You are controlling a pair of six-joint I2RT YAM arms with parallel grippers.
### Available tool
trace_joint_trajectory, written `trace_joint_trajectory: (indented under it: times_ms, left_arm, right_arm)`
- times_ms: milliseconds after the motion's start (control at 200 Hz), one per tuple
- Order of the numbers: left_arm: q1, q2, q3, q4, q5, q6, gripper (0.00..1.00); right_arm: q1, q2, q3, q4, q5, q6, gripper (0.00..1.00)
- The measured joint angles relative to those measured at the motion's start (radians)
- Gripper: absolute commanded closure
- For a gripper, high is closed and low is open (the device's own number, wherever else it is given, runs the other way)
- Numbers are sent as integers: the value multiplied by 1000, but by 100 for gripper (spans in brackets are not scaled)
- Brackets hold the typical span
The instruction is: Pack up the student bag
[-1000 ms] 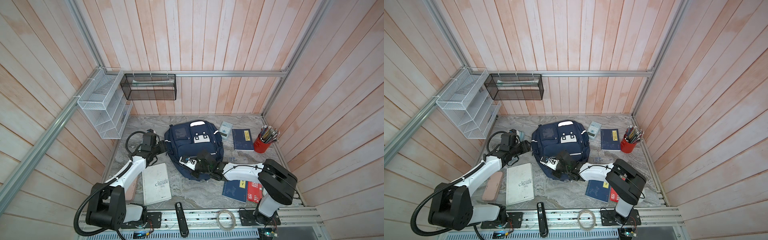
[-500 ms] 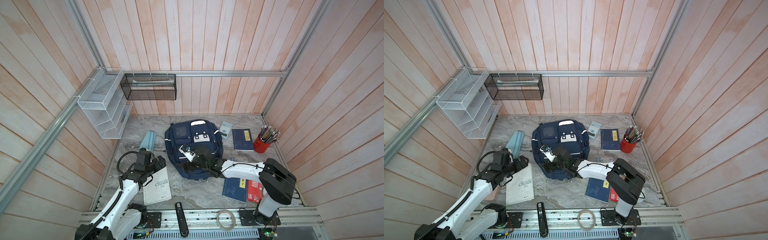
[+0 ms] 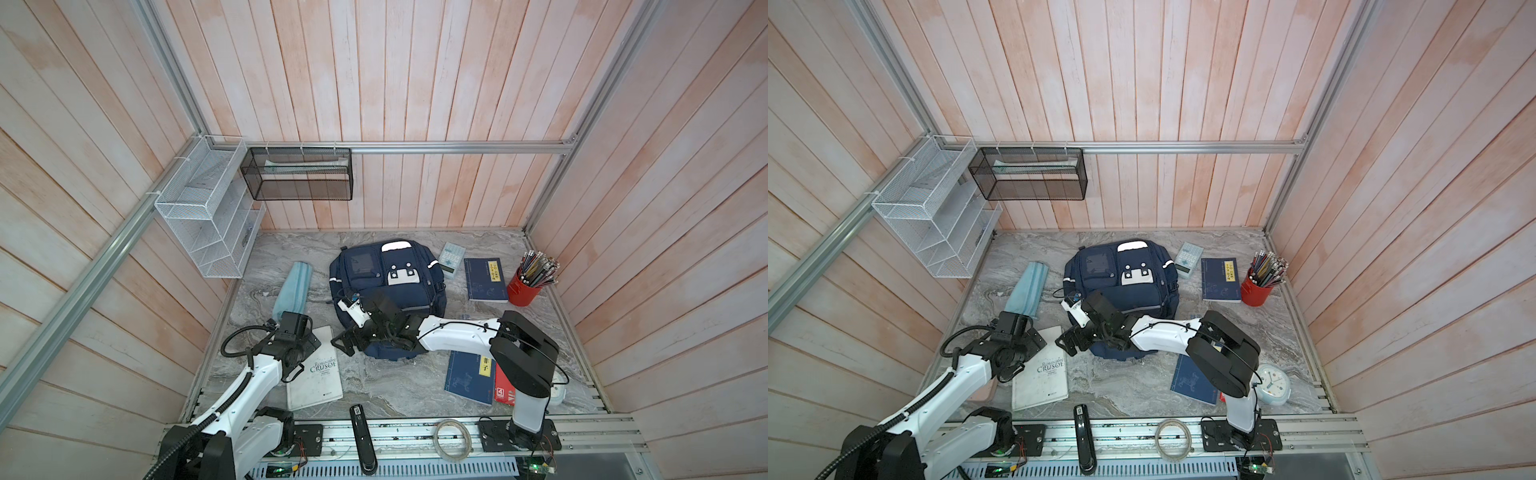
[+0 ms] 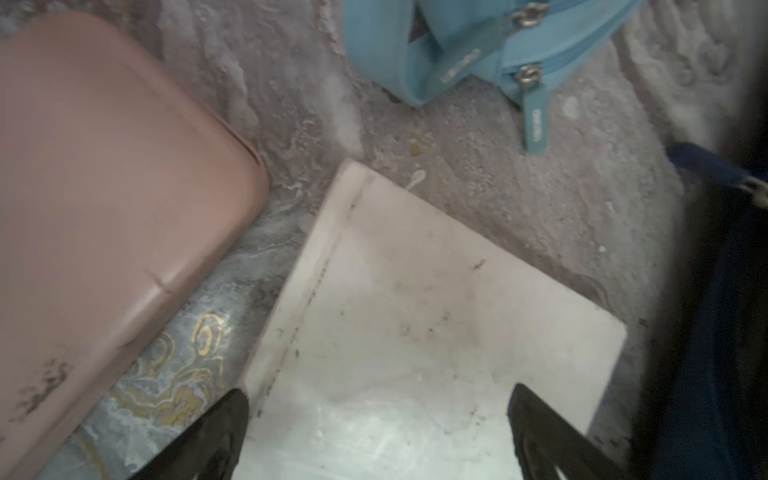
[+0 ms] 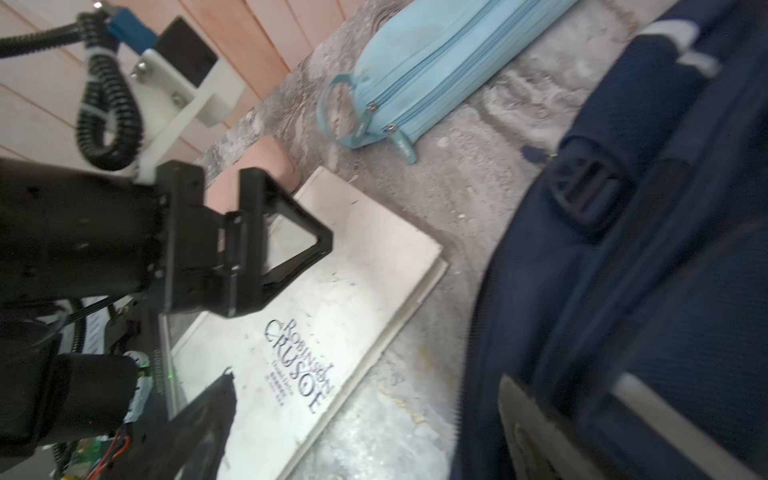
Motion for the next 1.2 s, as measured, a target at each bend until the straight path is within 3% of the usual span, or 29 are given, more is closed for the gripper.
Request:
trace_joint_trajectory:
  times_ms: [205, 325, 435, 700, 825, 920, 970, 1095, 1145, 1200]
  left_arm:
    - [-18, 15, 5, -65, -135, -56, 1]
    - [-18, 44, 5, -74, -167, -64, 1]
    - [-17, 55, -6, -26, -140, -64, 4]
    - [-6, -15, -67, 77, -10, -36, 10]
    - [0, -41, -85, 95, 33, -27, 12]
    - [8, -57, -97, 100, 46, -12, 15]
    - [10, -69, -104, 106, 51, -5, 17]
    - [14, -88, -120, 132, 67, 0, 16]
    - [14, -88, -121, 143, 68, 0, 12]
    - [14, -85, -121, 156, 71, 2, 10]
  right_arm:
    - [8, 37, 13, 24, -86, 45, 5]
    - [6, 72, 34, 35, -140, 63, 14]
    - [6, 119, 65, 38, -179, 74, 21]
    - [-18, 245, 155, -2, -213, 156, 26]
    - [-34, 275, 176, -8, -237, 180, 48]
    - [-51, 301, 197, -15, -256, 210, 56]
    - [-58, 308, 204, -13, -265, 222, 56]
    - [-66, 322, 244, -50, -264, 241, 44]
    - [-64, 327, 269, -77, -252, 239, 46]
    - [-62, 328, 285, -107, -232, 233, 56]
